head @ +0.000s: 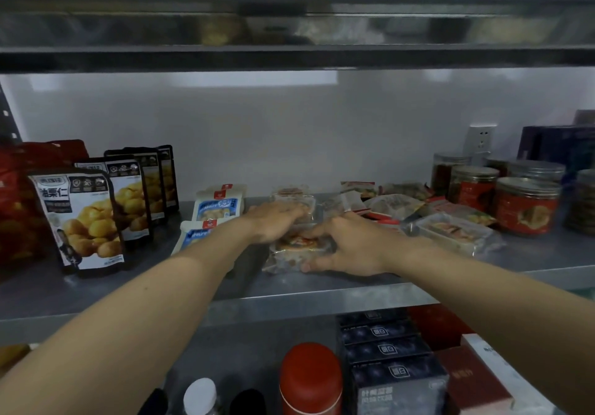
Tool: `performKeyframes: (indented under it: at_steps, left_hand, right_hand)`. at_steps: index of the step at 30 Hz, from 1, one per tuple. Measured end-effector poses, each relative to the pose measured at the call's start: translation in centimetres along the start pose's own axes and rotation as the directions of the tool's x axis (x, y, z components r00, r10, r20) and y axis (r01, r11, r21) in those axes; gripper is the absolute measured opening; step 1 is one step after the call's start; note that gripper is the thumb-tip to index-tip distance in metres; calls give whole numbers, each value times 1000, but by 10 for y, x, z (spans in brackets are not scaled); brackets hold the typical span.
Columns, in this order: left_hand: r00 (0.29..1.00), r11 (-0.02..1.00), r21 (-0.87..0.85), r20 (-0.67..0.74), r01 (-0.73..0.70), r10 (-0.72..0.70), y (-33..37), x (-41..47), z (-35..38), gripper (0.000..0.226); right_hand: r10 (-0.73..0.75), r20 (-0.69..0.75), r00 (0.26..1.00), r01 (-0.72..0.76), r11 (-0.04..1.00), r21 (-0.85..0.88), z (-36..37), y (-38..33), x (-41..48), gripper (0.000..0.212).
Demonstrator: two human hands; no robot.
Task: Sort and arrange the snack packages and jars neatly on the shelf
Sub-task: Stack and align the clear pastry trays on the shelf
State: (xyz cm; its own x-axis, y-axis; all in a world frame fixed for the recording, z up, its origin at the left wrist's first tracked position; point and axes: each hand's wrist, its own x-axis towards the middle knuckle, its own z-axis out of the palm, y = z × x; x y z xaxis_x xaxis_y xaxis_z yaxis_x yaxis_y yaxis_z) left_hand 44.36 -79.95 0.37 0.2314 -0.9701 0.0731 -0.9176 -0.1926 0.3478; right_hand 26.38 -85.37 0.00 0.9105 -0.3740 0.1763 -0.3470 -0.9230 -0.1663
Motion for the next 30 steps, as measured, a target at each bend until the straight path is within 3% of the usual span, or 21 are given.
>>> performKeyframes:
  at_steps: [5, 8, 11, 14, 17, 23, 30]
  left_hand:
    - [996, 970, -234, -73, -66, 50, -12, -11, -2, 50]
    - [998, 945, -323, -49, -61, 48, -23, -26, -11, 70]
    - [996, 967, -251, 90, 36, -14, -36, -34, -19, 102]
    - [987, 979, -181, 143, 92, -67, -43, -35, -18, 124]
    - [992, 981, -171, 108, 87, -69, -41, -33, -16, 121]
    - [991, 977, -173, 58, 126, -117, -39, -27, -15, 124]
    - [995, 983, -165, 65, 85, -75, -35, -20, -9, 121]
  right_hand:
    - [3, -23, 1000, -3, 1000, 4, 5, 0, 12, 67]
    - [11, -64, 998, -10, 1000, 26, 9, 1, 20, 74]
    - [49, -84, 995, -32, 980, 196, 3, 1, 24, 83]
    - [90, 82, 993, -109, 957, 268, -2, 3, 27, 88]
    - [121, 204, 971, -169, 957, 237, -4, 6, 33, 98]
    - [134, 210, 968, -172, 969, 176, -3, 14, 40, 109]
    - [73, 203, 977, -113, 974, 197, -4, 29, 43, 93]
